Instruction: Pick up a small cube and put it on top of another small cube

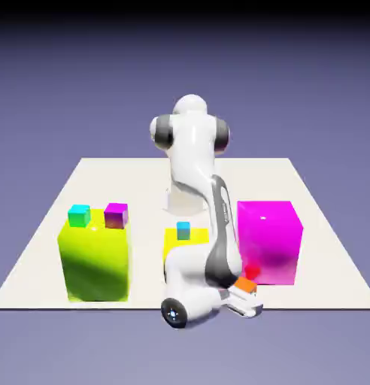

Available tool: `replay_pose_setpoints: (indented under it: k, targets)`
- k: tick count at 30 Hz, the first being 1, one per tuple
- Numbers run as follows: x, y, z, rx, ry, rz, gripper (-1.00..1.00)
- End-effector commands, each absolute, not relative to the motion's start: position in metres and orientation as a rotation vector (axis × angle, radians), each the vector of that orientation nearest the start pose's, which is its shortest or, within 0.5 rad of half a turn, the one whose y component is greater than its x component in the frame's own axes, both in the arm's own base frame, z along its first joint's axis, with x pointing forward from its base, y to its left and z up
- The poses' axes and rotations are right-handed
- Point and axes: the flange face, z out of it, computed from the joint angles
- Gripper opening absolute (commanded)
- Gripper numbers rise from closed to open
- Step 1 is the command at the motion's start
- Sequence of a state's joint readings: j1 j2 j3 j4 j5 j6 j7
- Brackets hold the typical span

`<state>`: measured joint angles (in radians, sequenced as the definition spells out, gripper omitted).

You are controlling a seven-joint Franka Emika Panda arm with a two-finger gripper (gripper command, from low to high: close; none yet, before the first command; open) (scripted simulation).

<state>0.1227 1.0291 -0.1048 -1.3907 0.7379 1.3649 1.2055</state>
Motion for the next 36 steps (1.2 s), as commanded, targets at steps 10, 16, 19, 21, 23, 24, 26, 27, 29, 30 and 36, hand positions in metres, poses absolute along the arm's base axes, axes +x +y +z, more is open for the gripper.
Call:
replay_pose_setpoints:
  k: [10, 16, 19, 21, 23, 24, 26, 27, 29, 30, 36]
  targets:
    - [0.636, 0.055, 0.145, -1.989, 1.774, 1.692, -1.0]
    - [0.624, -0.116, 0.267, -1.735, 1.926, 1.574, -1.0]
    - [0.594, -0.195, 0.33, -1.596, 1.971, 1.508, -1.0]
    - [0.563, -0.245, 0.371, -1.494, 1.994, 1.467, -1.0]
    - [0.515, -0.303, 0.398, -1.315, 2.039, 1.479, -1.0]
    - [0.5, -0.318, 0.389, -1.232, 2.066, 1.526, -1.0]
    - [0.499, -0.319, 0.381, -1.212, 2.075, 1.549, -1.0]
    - [0.498, -0.312, 0.375, -1.211, 2.075, 1.548, -1.0]
    - [0.495, -0.299, 0.363, -1.21, 2.075, 1.547, -1.0]
    - [0.493, -0.292, 0.357, -1.21, 2.075, 1.547, -1.0]
    - [0.489, -0.281, 0.348, -1.211, 2.075, 1.548, 1.0]
